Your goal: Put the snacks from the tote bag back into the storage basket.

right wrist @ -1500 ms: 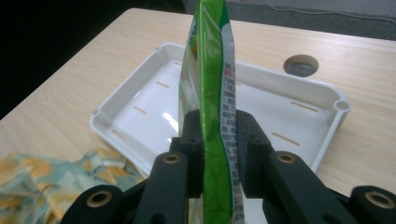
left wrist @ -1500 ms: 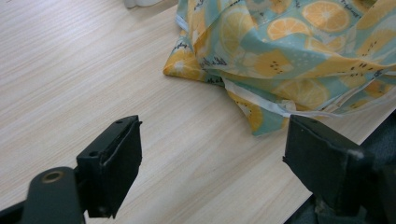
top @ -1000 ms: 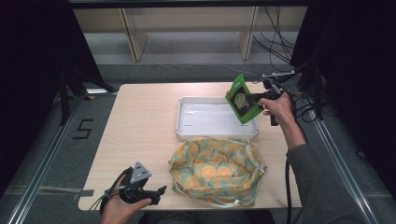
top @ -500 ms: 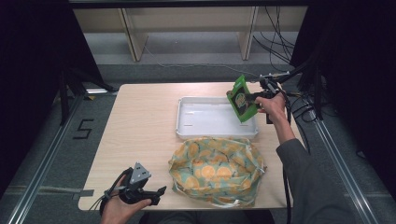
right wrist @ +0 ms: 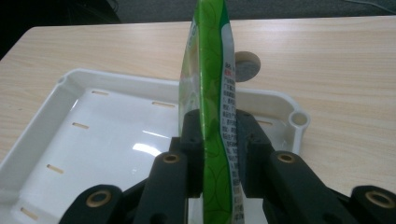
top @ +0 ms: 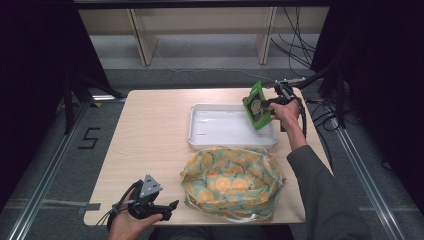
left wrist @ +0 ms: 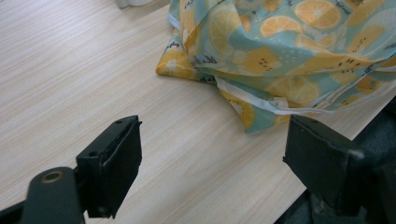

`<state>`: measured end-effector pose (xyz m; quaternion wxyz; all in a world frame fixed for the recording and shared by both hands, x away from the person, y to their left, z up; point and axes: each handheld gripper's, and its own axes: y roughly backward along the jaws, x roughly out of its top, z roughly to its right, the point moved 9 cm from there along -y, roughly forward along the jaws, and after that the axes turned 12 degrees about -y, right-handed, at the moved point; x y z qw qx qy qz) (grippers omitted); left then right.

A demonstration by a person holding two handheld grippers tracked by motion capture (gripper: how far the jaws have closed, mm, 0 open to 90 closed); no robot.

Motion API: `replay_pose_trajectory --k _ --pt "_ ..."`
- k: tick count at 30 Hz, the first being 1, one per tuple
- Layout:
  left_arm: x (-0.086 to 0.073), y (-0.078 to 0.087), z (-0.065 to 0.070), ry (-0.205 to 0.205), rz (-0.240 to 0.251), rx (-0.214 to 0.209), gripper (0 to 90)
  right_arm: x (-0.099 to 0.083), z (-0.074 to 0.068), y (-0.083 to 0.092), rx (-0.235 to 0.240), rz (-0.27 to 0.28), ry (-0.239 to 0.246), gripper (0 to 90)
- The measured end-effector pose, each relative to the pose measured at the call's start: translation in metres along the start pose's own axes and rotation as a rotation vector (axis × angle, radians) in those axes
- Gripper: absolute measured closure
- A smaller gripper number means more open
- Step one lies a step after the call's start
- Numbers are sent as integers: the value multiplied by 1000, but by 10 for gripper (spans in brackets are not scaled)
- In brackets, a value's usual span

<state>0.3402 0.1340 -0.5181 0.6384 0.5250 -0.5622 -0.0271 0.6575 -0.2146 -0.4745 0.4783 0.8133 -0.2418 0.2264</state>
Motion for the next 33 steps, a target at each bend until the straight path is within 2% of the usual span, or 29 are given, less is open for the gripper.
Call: replay_pose_trajectory --k 1,3,4,5,6,7,8,9,10,11,12,14,15,16,17,18,19,20,21,22,24,25,26,27,28,29,31,32,33 --pt "0 0 0 5 1 -1 182 4 4 -3 5 17 64 762" --pt "0 0 0 2 2 -1 182 2 1 -3 12 -1 25 761" --pt "0 0 0 1 3 -1 182 1 1 -3 17 -22 26 761" --pt "1 0 0 2 8 0 182 2 0 -7 -3 9 4 761" --pt "0 0 0 -7 1 0 182 4 2 -8 1 31 27 761" --pt "1 0 1 4 6 -1 182 4 2 -9 0 29 22 760" --pt "0 -1 3 35 8 -3 182 6 5 -11 3 37 48 761" --pt "0 0 4 37 6 -5 182 5 2 -11 5 34 16 761" --pt "0 0 4 42 5 -3 182 5 4 -11 -5 31 30 760" --pt "0 0 0 -18 -2 -3 182 3 6 -10 -28 6 37 760" --pt "0 0 0 -21 -1 0 182 1 5 -11 -21 3 13 760" --pt "0 0 3 -1 0 -6 182 3 7 -13 -12 28 25 760" --pt "0 0 3 1 1 -5 182 0 9 -12 -38 -1 5 759" --pt "0 0 2 0 1 1 182 -2 4 -13 -6 -2 -38 759" --pt "1 0 -1 -24 7 9 182 -1 6 -13 -7 8 -18 759" --pt "1 1 2 24 4 3 182 -1 6 -14 -6 10 -20 757" --pt "1 1 2 22 4 4 182 -2 5 -14 6 1 -42 755" --pt "0 0 3 32 4 5 182 -2 9 -15 -28 18 -26 753" --pt "1 -1 1 5 3 10 182 -4 9 -13 -21 -18 -18 751" --pt "1 0 1 -11 7 9 182 -6 9 -12 -35 -38 -41 750" --pt "1 0 1 -11 4 3 182 -6 11 -13 -37 -26 -32 745" --pt "1 0 1 -10 6 4 182 -7 9 -14 -13 -25 -50 745" --pt "1 0 1 -12 6 4 182 -4 11 -16 -6 10 -32 744" --pt "1 0 1 -11 6 4 182 -8 6 -14 3 -28 -97 743" --pt "1 0 1 -10 7 5 182 -9 9 -13 -13 -35 -79 741" --pt "1 1 1 -10 6 5 182 -9 10 -11 -32 -48 -89 738" --pt "2 1 1 -11 6 5 182 -9 9 -14 -9 -24 -98 727" --pt "2 1 0 -13 6 5 182 -11 10 -12 -4 -55 -97 723" --pt "1 1 1 -12 6 5 182 -12 11 -13 -38 -52 -106 717"
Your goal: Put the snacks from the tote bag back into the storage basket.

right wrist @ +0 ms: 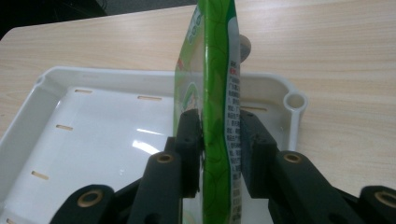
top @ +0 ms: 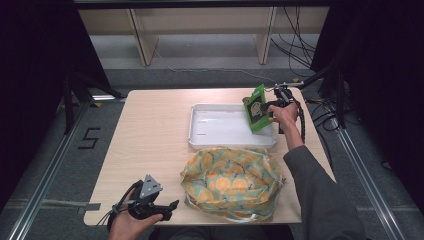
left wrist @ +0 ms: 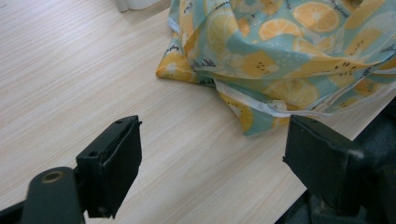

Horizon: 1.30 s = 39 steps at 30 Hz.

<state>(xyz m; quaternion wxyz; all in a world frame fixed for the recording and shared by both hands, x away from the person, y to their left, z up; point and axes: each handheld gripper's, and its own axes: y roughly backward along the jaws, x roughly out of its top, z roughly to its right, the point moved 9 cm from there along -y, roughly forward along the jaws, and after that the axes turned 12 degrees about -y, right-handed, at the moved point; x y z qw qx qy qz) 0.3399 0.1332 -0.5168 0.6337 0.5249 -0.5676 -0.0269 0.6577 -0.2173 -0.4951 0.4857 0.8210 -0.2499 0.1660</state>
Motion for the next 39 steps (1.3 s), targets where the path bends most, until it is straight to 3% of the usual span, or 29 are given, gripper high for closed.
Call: replay_pose_trajectory --k 1,2,5,6,7,9,11,14,16,17,18,19,21,23,24,26,28,29,30,31,33,34,35,36,37,39 --pt "0 0 0 1 0 0 182 0 2 -1 -11 3 16 714" --pt "0 0 0 2 0 0 182 0 2 -3 16 16 10 711" --pt "0 0 0 0 0 0 182 0 7 -4 -15 0 53 693" --pt "0 0 0 0 -1 -2 182 -1 6 -5 19 -2 52 690" --pt "0 0 0 2 -1 -2 183 0 7 -7 22 16 49 688" --pt "0 0 0 0 0 -3 184 -5 8 -5 -13 -18 -2 682" --pt "0 0 0 2 -1 -3 184 -5 7 -8 8 1 -35 677" --pt "0 0 0 1 0 -3 184 -7 12 -6 -40 -30 -27 668" --pt "0 1 0 2 0 -3 184 -7 13 -7 -45 -27 -46 672" --pt "1 1 0 1 0 -2 184 -8 13 -7 -17 -34 -37 671" --pt "0 1 2 25 -2 -2 184 -6 16 -9 -13 -7 -5 675" --pt "0 1 1 11 0 -3 184 -7 18 -9 -47 -6 -19 676" --pt "0 1 0 2 -1 -3 184 -7 20 -8 -42 -17 -13 672" --pt "0 0 1 1 -1 -4 184 -7 20 -7 -63 -17 -39 663" --pt "0 0 1 0 -1 -4 184 -6 18 -8 -34 -2 -54 663" --pt "0 0 1 1 -2 -4 184 -5 20 -5 -46 -13 -28 661" --pt "0 0 0 -1 -2 -4 184 -6 15 -2 -32 -20 -86 654" --pt "0 0 1 3 -2 -4 184 -5 16 -1 -30 -13 -67 651" --pt "0 0 1 2 -3 -3 184 -3 14 1 -26 -13 -79 650" --pt "0 0 1 4 -3 -3 184 -1 13 2 4 11 -73 647" --pt "0 0 0 3 -2 -3 184 0 15 7 -14 2 -27 641" --pt "0 0 0 5 -3 -2 184 1 10 5 26 32 -47 638" --pt "-1 0 2 39 -4 -5 184 1 12 10 9 14 -21 636" --pt "-1 0 2 39 -4 -5 184 3 12 10 24 39 10 634" --pt "-1 0 2 38 -6 -3 184 2 9 11 36 33 -20 631" --pt "-1 1 2 38 -6 -2 184 3 10 16 19 28 7 627"
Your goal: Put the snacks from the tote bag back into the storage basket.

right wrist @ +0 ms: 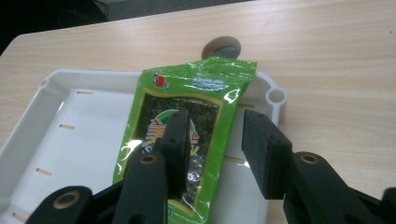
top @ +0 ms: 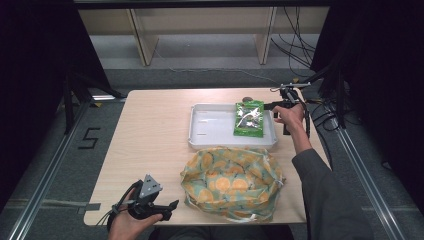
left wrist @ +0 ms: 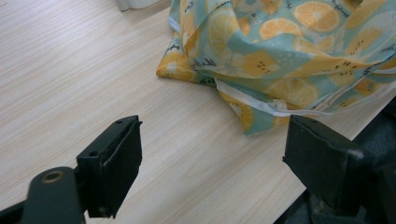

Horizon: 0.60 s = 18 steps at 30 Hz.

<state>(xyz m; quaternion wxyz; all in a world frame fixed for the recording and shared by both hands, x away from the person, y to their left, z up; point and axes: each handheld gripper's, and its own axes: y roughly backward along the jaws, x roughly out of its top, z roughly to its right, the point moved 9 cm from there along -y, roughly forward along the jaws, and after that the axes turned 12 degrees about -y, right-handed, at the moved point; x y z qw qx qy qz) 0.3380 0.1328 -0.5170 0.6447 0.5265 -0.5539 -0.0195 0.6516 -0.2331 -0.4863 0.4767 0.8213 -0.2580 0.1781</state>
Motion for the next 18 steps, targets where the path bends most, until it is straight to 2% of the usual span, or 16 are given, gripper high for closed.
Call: replay_pose_trajectory --k 1,2,3,4,5,6,7,8,9,10,11,12,13,15,16,18 --pt "0 0 -2 -27 3 2 184 1 -2 0 28 26 13 626" --pt "1 0 -4 -47 2 8 184 2 1 3 21 21 60 621" --pt "1 0 -3 -29 5 3 184 2 1 5 10 13 74 615" --pt "0 0 -2 -23 4 4 184 3 -2 5 36 39 56 614" --pt "0 0 -3 -29 3 7 184 0 -6 9 41 8 10 614" --pt "0 0 -3 -30 2 5 184 2 -3 10 32 17 64 612" --pt "0 0 -3 -28 2 6 184 -1 -8 13 42 -6 10 611" --pt "0 0 -4 -28 3 6 184 2 -7 13 41 26 54 608" --pt "0 0 -4 -28 4 7 184 2 -7 14 58 36 70 604" --pt "0 0 -4 -27 4 8 184 2 -6 17 50 19 89 603" --pt "1 0 -3 -17 10 8 184 0 -11 18 74 9 77 601" --pt "1 0 -3 -17 9 8 184 2 -9 19 61 36 115 600" --pt "1 0 -3 -14 9 8 184 -2 -12 22 58 13 83 598" --pt "1 0 -3 -14 8 7 184 -5 -13 25 49 -3 85 589" --pt "1 0 -3 -15 8 8 184 -2 -11 26 53 9 126 586" --pt "1 0 -3 -15 9 9 184 -4 -15 27 87 25 132 583"
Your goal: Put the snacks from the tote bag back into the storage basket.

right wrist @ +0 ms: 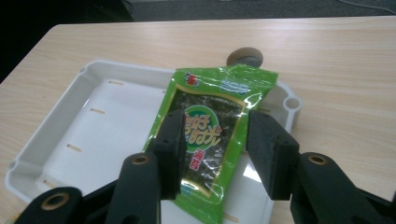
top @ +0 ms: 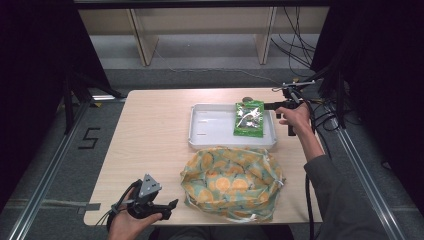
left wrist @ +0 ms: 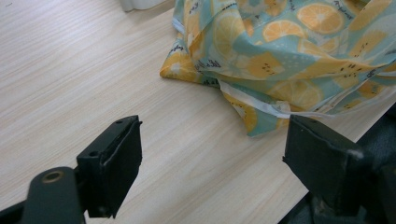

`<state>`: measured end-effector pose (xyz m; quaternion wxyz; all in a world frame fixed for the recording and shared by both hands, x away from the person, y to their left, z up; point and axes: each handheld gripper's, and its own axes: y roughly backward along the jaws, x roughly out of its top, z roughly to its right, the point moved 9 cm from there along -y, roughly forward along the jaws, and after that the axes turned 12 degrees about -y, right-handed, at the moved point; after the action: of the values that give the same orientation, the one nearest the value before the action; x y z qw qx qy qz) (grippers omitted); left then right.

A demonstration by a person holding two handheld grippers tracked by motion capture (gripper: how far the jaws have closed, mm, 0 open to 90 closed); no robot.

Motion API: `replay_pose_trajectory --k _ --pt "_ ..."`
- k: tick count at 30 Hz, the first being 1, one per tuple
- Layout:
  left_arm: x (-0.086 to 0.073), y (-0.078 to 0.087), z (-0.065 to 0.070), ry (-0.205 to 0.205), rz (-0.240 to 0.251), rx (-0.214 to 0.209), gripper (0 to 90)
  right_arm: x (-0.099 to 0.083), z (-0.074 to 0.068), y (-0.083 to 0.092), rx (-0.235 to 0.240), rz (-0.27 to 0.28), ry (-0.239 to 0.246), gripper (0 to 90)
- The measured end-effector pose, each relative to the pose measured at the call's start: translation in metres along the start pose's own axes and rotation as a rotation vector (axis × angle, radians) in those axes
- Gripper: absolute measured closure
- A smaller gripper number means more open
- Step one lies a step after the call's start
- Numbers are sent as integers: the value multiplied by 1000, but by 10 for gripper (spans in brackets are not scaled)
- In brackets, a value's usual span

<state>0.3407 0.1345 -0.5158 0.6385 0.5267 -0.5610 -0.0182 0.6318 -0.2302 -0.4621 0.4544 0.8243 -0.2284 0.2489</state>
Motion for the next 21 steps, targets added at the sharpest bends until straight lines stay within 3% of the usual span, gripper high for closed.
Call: replay_pose_trajectory --k 2,3,4,5,6,7,8,9,11,14,15,16,17,21 --pt "0 0 1 21 0 -2 184 -4 -3 4 -13 -26 -13 579" --pt "0 0 1 24 2 -2 184 -1 -1 4 -2 -5 46 577" --pt "-1 0 1 17 -4 -2 184 -5 -5 7 30 -27 20 572" --pt "-1 0 1 17 -4 -2 184 -4 -6 8 25 -11 38 571" --pt "-1 0 1 19 -5 -1 184 -6 -10 10 20 -13 -10 569" --pt "0 0 -1 -4 -1 1 184 -5 -9 10 27 3 28 566" --pt "0 0 0 2 1 2 184 -5 -7 12 13 -7 60 563" --pt "0 1 -1 0 0 2 184 -8 -13 15 16 -19 11 558" --pt "1 0 -1 5 5 6 184 -6 -12 17 15 1 67 555" --pt "1 1 -1 6 5 9 184 -9 -19 23 29 -8 74 553" --pt "1 1 -1 6 5 9 184 -10 -24 24 53 1 70 551" --pt "1 1 -1 7 5 8 184 -8 -21 27 33 3 119 550" --pt "1 1 -1 7 5 8 184 -10 -24 28 41 -1 103 548" --pt "1 1 -1 4 5 10 184 -10 -29 32 56 6 149 540"
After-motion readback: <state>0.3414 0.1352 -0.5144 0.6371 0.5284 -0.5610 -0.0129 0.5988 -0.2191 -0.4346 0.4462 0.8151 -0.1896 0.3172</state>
